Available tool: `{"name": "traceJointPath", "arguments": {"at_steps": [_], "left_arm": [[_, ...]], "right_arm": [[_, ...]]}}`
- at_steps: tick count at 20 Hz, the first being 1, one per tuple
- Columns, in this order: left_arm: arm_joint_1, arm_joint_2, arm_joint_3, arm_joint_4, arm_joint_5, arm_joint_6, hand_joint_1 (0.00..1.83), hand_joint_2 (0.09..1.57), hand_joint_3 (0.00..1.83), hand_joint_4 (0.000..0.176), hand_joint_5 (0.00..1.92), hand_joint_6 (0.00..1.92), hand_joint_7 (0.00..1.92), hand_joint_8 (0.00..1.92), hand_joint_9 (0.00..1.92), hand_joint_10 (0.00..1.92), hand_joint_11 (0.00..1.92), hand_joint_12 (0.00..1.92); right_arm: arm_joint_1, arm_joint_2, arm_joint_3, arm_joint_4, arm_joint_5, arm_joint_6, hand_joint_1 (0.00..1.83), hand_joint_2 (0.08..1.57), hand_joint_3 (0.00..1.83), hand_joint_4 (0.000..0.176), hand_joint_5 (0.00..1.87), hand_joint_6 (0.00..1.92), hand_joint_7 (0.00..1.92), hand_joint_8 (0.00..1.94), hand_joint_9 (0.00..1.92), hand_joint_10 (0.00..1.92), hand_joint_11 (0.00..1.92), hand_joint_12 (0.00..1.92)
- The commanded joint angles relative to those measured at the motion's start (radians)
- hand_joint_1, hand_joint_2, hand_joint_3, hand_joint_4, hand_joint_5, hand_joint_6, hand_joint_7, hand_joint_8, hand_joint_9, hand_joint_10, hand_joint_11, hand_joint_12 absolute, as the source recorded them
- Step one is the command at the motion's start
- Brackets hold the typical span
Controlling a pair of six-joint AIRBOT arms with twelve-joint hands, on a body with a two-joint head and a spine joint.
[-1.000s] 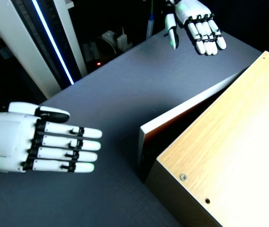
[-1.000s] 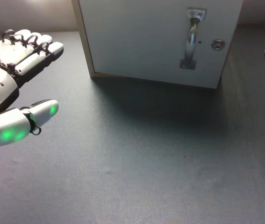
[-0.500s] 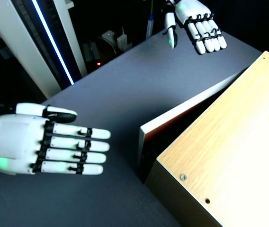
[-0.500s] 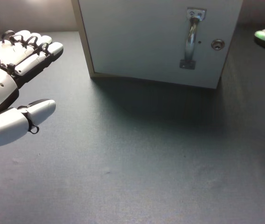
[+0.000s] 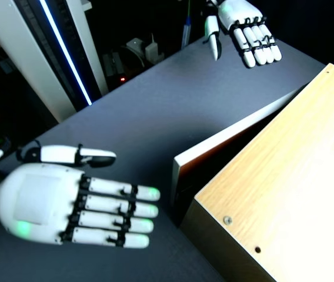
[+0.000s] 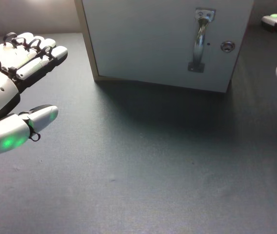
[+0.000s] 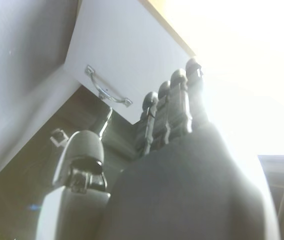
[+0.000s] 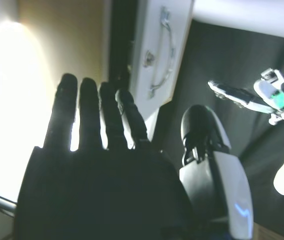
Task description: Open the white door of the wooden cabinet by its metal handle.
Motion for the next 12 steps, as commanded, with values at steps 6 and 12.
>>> {"name": "traceJointPath", "arguments": {"at_steps": [6, 12], "left_arm": [[-0.008, -0.002, 0.004, -0.005, -0.13, -0.01, 0.14, 1.47, 0.0, 0.0, 0.09, 0.0, 0.05, 0.0, 0.04, 0.0, 0.05, 0.02], [-0.008, -0.006, 0.007, -0.005, -0.129, -0.017, 0.19, 1.47, 0.0, 0.0, 0.08, 0.0, 0.03, 0.0, 0.04, 0.0, 0.06, 0.02]], "right_arm": [[0.079, -0.033, 0.041, -0.011, 0.043, 0.002, 0.0, 1.4, 0.01, 0.0, 0.0, 0.0, 0.0, 0.0, 0.0, 0.0, 0.0, 0.0], [0.102, -0.044, 0.045, -0.033, 0.031, 0.002, 0.0, 1.4, 0.0, 0.0, 0.0, 0.0, 0.0, 0.0, 0.0, 0.0, 0.0, 0.0]]}}
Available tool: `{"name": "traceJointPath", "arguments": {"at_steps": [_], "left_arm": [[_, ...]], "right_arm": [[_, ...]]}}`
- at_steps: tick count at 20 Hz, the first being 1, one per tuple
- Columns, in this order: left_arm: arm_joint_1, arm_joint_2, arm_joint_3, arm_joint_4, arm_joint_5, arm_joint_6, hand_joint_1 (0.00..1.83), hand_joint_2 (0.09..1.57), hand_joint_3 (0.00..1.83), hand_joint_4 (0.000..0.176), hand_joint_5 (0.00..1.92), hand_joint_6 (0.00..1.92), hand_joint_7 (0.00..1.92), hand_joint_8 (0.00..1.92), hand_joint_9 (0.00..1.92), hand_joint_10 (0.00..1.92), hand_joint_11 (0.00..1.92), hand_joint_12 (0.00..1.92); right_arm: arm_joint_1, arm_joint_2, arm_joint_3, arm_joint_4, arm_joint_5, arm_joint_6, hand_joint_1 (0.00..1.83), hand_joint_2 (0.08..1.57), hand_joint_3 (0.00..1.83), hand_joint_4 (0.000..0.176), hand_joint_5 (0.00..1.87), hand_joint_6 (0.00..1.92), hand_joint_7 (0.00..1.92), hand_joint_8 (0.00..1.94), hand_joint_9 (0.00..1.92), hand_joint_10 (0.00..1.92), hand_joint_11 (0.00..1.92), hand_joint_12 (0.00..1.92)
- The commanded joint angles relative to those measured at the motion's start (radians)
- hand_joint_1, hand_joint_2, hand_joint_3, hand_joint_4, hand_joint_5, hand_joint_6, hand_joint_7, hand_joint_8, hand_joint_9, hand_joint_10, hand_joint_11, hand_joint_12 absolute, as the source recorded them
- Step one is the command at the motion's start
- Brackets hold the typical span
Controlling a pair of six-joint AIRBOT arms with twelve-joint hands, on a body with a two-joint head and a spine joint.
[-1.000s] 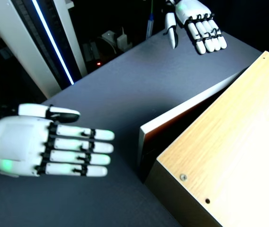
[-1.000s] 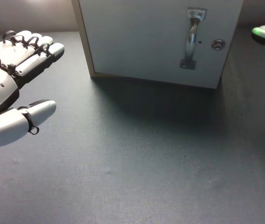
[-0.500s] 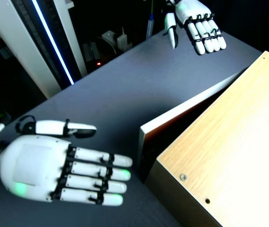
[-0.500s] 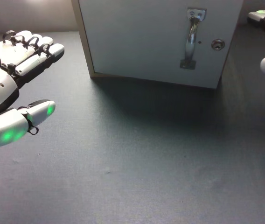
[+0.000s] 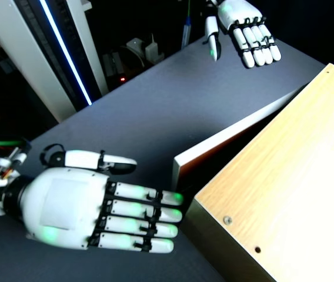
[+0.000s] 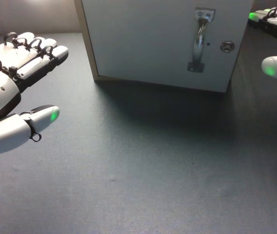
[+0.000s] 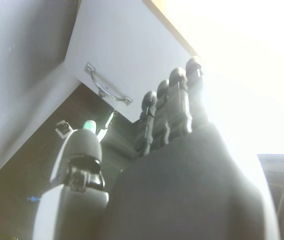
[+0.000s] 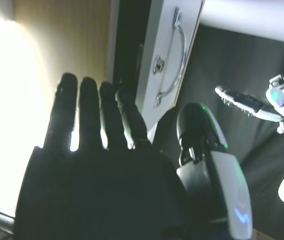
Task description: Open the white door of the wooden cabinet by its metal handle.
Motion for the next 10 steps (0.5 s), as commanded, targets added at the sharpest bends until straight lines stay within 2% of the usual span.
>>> {"name": "traceJointPath", "arguments": {"at_steps": [1, 6, 10], "left_arm": [[-0.008, 0.001, 0.004, -0.005, -0.124, -0.003, 0.2, 1.47, 0.0, 0.0, 0.08, 0.0, 0.03, 0.0, 0.04, 0.0, 0.06, 0.02], [0.0, 0.002, 0.003, -0.004, -0.13, -0.01, 0.24, 1.46, 0.0, 0.0, 0.08, 0.0, 0.04, 0.0, 0.04, 0.0, 0.07, 0.02], [0.004, 0.003, 0.003, -0.005, -0.132, -0.017, 0.24, 1.47, 0.0, 0.0, 0.09, 0.0, 0.05, 0.0, 0.06, 0.0, 0.08, 0.02]], "right_arm": [[0.017, 0.001, 0.006, 0.028, 0.109, 0.001, 0.0, 1.4, 0.0, 0.0, 0.0, 0.0, 0.0, 0.0, 0.0, 0.0, 0.0, 0.0], [0.019, 0.0, -0.006, 0.018, 0.118, 0.001, 0.0, 1.42, 0.01, 0.0, 0.0, 0.0, 0.0, 0.0, 0.0, 0.0, 0.0, 0.0], [0.019, 0.006, -0.027, 0.014, 0.132, 0.001, 0.0, 1.39, 0.0, 0.0, 0.0, 0.0, 0.0, 0.0, 0.0, 0.0, 0.0, 0.0]]}}
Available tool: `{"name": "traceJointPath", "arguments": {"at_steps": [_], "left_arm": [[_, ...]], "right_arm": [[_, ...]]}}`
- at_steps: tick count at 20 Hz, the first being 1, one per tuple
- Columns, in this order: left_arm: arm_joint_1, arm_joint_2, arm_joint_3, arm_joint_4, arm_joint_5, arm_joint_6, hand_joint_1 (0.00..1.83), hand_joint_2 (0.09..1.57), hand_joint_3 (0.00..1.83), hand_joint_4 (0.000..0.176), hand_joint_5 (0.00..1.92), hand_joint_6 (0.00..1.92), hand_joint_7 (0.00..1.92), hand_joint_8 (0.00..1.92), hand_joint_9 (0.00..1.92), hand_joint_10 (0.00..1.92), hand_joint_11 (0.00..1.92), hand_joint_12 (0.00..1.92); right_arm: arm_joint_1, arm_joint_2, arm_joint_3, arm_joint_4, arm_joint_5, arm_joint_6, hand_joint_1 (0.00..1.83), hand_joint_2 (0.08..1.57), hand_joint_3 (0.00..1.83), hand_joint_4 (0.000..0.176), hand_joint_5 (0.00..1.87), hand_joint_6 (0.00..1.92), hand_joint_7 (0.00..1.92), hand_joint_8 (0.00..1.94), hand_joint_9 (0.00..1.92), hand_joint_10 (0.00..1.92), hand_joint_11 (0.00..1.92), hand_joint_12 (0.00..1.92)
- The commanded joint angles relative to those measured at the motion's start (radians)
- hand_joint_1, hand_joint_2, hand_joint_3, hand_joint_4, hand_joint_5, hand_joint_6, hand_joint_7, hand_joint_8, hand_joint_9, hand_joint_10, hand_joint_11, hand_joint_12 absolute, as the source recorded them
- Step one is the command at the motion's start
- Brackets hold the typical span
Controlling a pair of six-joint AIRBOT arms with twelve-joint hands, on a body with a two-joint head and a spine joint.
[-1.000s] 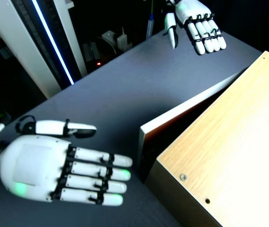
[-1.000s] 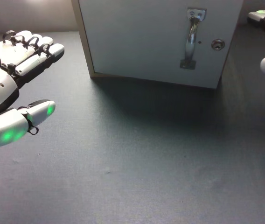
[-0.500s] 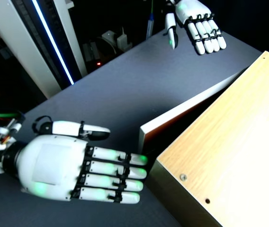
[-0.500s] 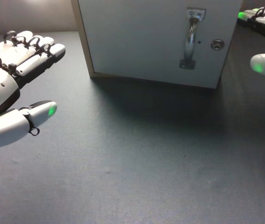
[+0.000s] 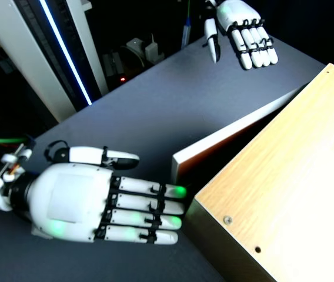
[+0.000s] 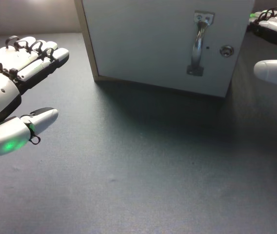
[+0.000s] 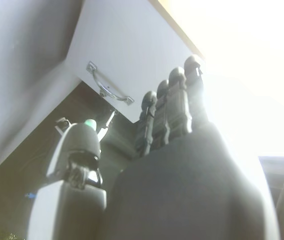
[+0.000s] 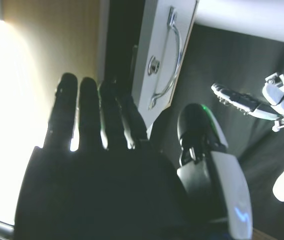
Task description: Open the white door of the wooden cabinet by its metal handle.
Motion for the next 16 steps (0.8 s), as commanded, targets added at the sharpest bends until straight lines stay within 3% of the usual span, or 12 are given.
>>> {"name": "traceJointPath", "arguments": {"at_steps": [1, 16], "left_arm": [[-0.002, 0.004, 0.003, -0.007, -0.126, -0.004, 0.24, 1.47, 0.0, 0.0, 0.09, 0.0, 0.05, 0.0, 0.05, 0.0, 0.07, 0.02], [0.021, 0.012, -0.004, -0.018, -0.159, -0.023, 0.28, 1.47, 0.0, 0.0, 0.1, 0.0, 0.07, 0.0, 0.07, 0.0, 0.1, 0.03]], "right_arm": [[0.013, 0.013, -0.004, 0.027, 0.127, 0.001, 0.0, 1.38, 0.0, 0.0, 0.0, 0.0, 0.0, 0.0, 0.0, 0.0, 0.0, 0.0], [-0.022, 0.091, -0.142, -0.022, 0.27, 0.002, 0.04, 1.44, 0.01, 0.0, 0.0, 0.0, 0.0, 0.0, 0.0, 0.0, 0.02, 0.01]]}}
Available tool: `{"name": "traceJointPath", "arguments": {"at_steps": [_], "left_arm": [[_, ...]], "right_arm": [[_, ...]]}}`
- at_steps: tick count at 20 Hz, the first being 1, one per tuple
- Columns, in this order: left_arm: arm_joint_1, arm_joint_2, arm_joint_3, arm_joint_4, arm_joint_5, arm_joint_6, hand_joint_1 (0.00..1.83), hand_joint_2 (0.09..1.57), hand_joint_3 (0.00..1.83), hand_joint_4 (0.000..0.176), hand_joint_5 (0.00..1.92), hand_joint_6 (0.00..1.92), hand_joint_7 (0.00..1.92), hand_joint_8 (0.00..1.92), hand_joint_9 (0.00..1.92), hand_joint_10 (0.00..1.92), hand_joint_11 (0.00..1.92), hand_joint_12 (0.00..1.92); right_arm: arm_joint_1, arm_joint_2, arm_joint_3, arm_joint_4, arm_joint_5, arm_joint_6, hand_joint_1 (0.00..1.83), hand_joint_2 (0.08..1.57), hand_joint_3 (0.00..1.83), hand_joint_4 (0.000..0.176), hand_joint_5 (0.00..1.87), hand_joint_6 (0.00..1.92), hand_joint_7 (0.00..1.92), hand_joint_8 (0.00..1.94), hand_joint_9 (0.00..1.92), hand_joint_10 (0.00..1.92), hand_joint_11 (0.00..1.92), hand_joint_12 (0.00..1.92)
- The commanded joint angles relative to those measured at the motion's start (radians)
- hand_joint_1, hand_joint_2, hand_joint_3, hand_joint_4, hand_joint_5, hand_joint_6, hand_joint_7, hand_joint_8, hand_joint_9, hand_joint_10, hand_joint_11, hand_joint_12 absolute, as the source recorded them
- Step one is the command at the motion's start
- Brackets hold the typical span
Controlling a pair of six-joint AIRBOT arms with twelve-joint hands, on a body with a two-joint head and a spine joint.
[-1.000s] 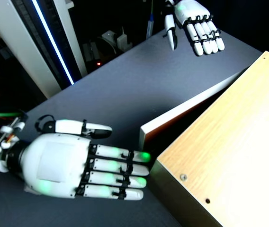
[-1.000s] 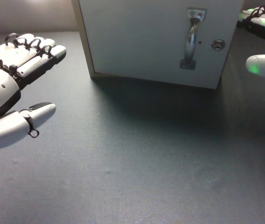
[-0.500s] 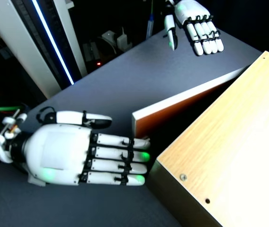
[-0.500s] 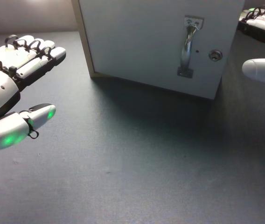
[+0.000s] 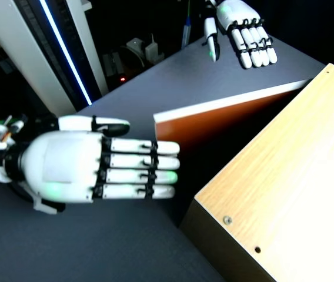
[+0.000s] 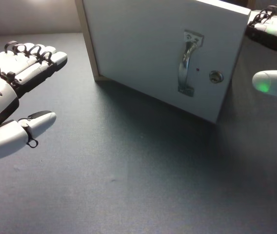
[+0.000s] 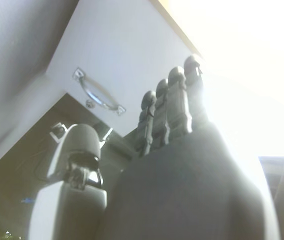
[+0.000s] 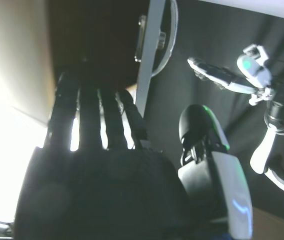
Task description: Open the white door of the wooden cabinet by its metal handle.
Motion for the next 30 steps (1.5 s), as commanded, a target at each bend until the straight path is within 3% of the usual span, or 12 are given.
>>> {"name": "traceJointPath", "arguments": {"at_steps": [1, 4, 5, 7, 10, 13, 17, 27, 30], "left_arm": [[-0.004, 0.011, -0.002, -0.012, -0.138, -0.004, 0.31, 1.47, 0.0, 0.0, 0.1, 0.0, 0.07, 0.0, 0.07, 0.0, 0.1, 0.03], [0.0, 0.01, -0.001, -0.012, -0.133, -0.005, 0.33, 1.47, 0.0, 0.0, 0.09, 0.0, 0.06, 0.0, 0.07, 0.0, 0.11, 0.03], [0.0, 0.01, -0.001, -0.012, -0.132, -0.006, 0.33, 1.47, 0.0, 0.0, 0.09, 0.0, 0.06, 0.0, 0.07, 0.0, 0.11, 0.03], [0.0, 0.011, 0.0, -0.012, -0.132, -0.006, 0.35, 1.47, 0.0, 0.0, 0.1, 0.0, 0.07, 0.0, 0.08, 0.0, 0.12, 0.04], [0.0, 0.012, 0.002, -0.012, -0.132, -0.006, 0.35, 1.47, 0.0, 0.0, 0.1, 0.0, 0.07, 0.0, 0.09, 0.01, 0.14, 0.04], [0.001, 0.012, 0.002, -0.013, -0.129, -0.006, 0.38, 1.47, 0.0, 0.0, 0.1, 0.0, 0.07, 0.0, 0.08, 0.0, 0.13, 0.04], [0.002, 0.012, 0.002, -0.013, -0.129, -0.006, 0.42, 1.45, 0.0, 0.0, 0.14, 0.01, 0.12, 0.01, 0.12, 0.01, 0.17, 0.05], [0.009, 0.021, 0.0, -0.021, -0.128, -0.006, 0.49, 1.46, 0.0, 0.0, 0.13, 0.0, 0.13, 0.01, 0.14, 0.01, 0.17, 0.06], [0.009, 0.024, 0.001, -0.025, -0.129, -0.006, 0.45, 1.46, 0.0, 0.0, 0.13, 0.0, 0.14, 0.0, 0.14, 0.0, 0.16, 0.05]], "right_arm": [[0.005, 0.005, -0.004, 0.027, 0.128, 0.002, 0.05, 1.45, 0.01, 0.0, 0.0, 0.0, 0.0, 0.0, 0.0, 0.0, 0.01, 0.0], [0.005, 0.005, -0.011, 0.003, 0.131, 0.008, 0.12, 1.48, 0.01, 0.0, 0.0, 0.0, 0.0, 0.0, 0.0, 0.0, 0.0, 0.0], [0.003, 0.005, -0.012, -0.006, 0.131, 0.018, 0.26, 1.5, 0.01, 0.0, 0.0, 0.0, 0.0, 0.0, 0.0, 0.0, 0.0, 0.0], [0.002, 0.003, -0.015, -0.026, 0.134, 0.032, 0.33, 1.5, 0.0, 0.0, 0.0, 0.0, 0.0, 0.0, 0.0, 0.0, 0.0, 0.0], [0.003, 0.003, -0.023, -0.072, 0.137, 0.058, 0.04, 1.43, 0.0, 0.0, 0.0, 0.0, 0.0, 0.0, 0.0, 0.0, 0.03, 0.01], [0.003, 0.003, -0.025, -0.109, 0.137, 0.078, 0.1, 1.41, 0.0, 0.0, 0.02, 0.0, 0.0, 0.0, 0.0, 0.0, 0.0, 0.0], [0.003, 0.003, -0.025, -0.131, 0.137, 0.09, 0.02, 1.42, 0.0, 0.0, 0.02, 0.0, 0.0, 0.0, 0.0, 0.0, 0.0, 0.0], [0.029, -0.008, -0.035, -0.237, 0.14, 0.15, 0.05, 1.46, 0.0, 0.0, 0.0, 0.0, 0.0, 0.0, 0.0, 0.0, 0.01, 0.0], [0.041, -0.022, -0.038, -0.272, 0.14, 0.161, 0.02, 1.47, 0.01, 0.0, 0.0, 0.0, 0.0, 0.0, 0.0, 0.0, 0.09, 0.04]]}}
